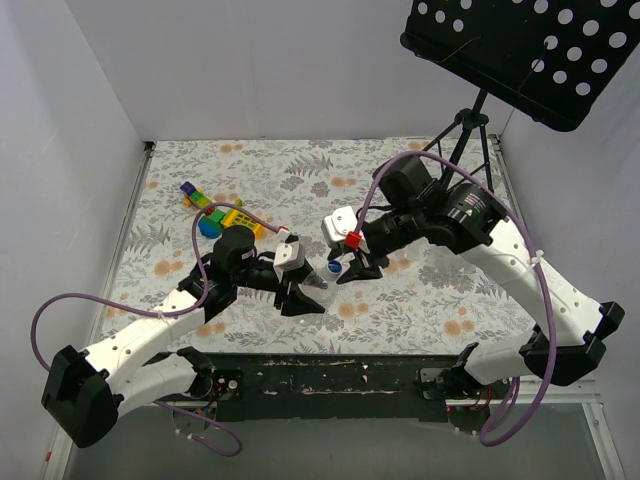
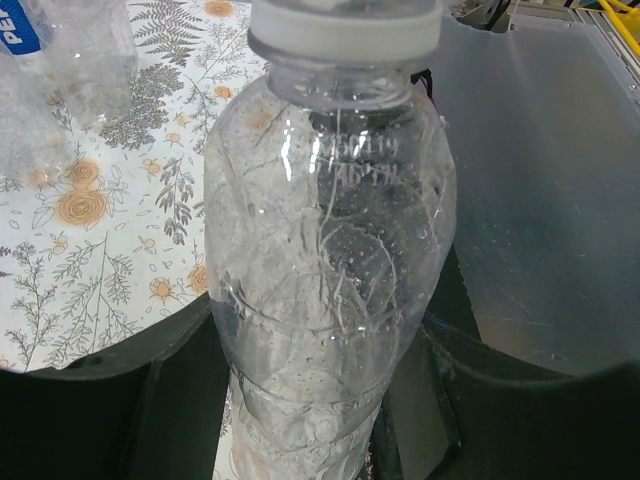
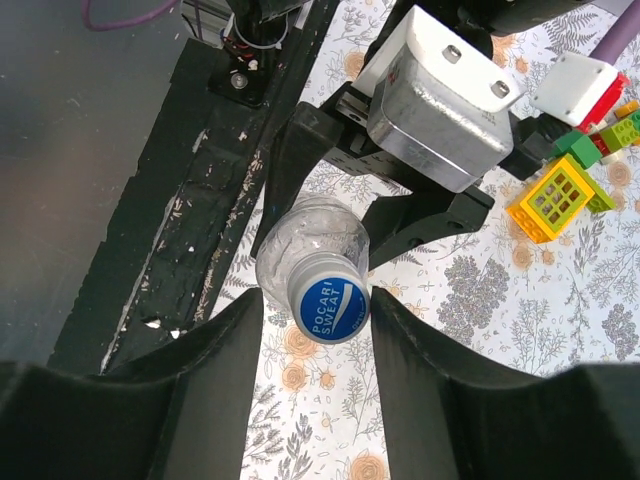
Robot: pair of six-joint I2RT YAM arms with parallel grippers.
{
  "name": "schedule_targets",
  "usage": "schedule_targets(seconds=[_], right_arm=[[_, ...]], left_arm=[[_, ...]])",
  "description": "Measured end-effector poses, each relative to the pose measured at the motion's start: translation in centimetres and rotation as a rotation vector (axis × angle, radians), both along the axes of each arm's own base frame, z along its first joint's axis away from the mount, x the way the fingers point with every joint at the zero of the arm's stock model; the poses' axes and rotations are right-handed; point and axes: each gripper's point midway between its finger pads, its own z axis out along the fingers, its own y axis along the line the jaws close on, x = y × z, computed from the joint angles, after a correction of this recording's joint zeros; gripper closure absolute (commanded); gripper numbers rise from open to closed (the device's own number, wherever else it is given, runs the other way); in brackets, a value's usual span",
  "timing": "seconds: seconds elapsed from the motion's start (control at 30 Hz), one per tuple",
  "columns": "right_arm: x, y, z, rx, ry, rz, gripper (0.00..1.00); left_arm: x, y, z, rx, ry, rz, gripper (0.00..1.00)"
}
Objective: Screw on the bottle caps
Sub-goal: Screw the bottle cap onto the plastic bottle.
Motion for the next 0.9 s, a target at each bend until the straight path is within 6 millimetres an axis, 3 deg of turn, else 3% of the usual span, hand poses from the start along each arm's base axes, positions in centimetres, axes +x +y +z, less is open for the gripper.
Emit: schedule_targets(seconds=[0.27,0.57,0.73,0.9], right_arm=[[0.2,0.6,-0.3,-0.022,0.013,0.007,0.6],[0.7,0.6,-0.8,-0.063,0.059,-0.065,0.99],[3.2,1.3,-0.7,-0.071,0.136,-0.309,0.99],[5.6,1.5,-1.9,-0.064,0.252,-0.591,0.99]], left_arm=[[-0.1,0.0,0.0,-0.002,-0.004,-0.009,0.97],[0.4,0.2,-0.4,0.02,-0.004,0.035,0.97],[3.4,0.7,-0.2,0.039,-0.069,0.227,0.95],[6.1,1.6,-1.2,0.088,-0.14,0.444,0.91]])
